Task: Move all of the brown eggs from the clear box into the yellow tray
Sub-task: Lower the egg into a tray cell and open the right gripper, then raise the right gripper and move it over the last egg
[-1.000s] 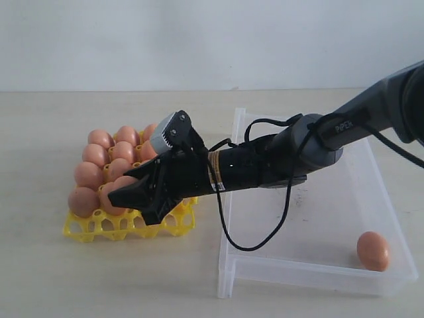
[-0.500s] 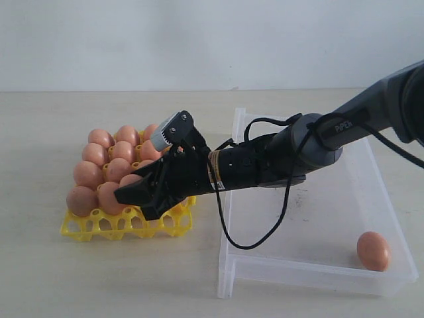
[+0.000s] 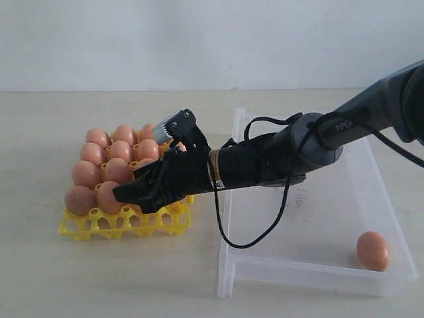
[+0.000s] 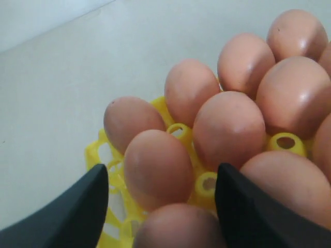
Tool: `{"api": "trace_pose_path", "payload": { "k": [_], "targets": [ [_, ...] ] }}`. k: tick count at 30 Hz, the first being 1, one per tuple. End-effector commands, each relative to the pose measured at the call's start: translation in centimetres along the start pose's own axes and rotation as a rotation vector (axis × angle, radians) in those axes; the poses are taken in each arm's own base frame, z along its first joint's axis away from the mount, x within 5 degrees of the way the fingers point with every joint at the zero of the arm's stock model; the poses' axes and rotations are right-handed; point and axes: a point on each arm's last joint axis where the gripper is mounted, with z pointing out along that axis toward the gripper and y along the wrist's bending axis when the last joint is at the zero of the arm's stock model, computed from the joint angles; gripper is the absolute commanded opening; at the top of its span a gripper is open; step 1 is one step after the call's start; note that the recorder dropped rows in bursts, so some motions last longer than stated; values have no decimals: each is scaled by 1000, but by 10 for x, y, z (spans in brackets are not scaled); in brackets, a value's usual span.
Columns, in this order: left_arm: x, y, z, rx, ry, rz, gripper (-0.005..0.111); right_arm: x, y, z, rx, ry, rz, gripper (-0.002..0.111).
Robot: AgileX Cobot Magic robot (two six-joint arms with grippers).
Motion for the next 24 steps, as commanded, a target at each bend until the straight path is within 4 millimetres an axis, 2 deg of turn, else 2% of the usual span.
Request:
{"api": "trace_pose_path", "payload": {
  "k": [1, 6, 9, 10, 12, 14, 15, 17, 21, 24],
  "targets": [
    [0, 0, 0, -5, -13, -5, 4, -6, 1, -2, 9, -8, 14, 57],
    [0, 0, 0, -5, -13, -5, 4, -40, 7, -21, 19, -67, -8, 57],
    [0, 0, 0, -5, -13, -5, 4, -70, 13, -44, 45, -79, -44, 56],
    [0, 0, 0, -5, -13, -5, 4, -79, 16, -53, 56, -62, -78, 52],
    [0, 0, 0, -5, -13, -5, 4, -91, 20, -70, 103, 11, -147, 33],
    [0, 0, 0, -5, -13, -5, 4, -102, 24, -88, 199, 117, -229, 1],
    [0, 0, 0, -5, -13, -5, 4, -106, 25, -95, 251, 147, -223, 1],
    [0, 0, 0, -5, -13, -5, 4, -120, 23, -115, 409, 98, -159, 0],
    [0, 0, 0, -5, -13, -5, 4, -138, 24, -151, 645, 36, -192, 0],
    [0, 0, 0, -5, -13, -5, 4, -138, 20, -175, 879, 39, -224, 0]
  ]
}}
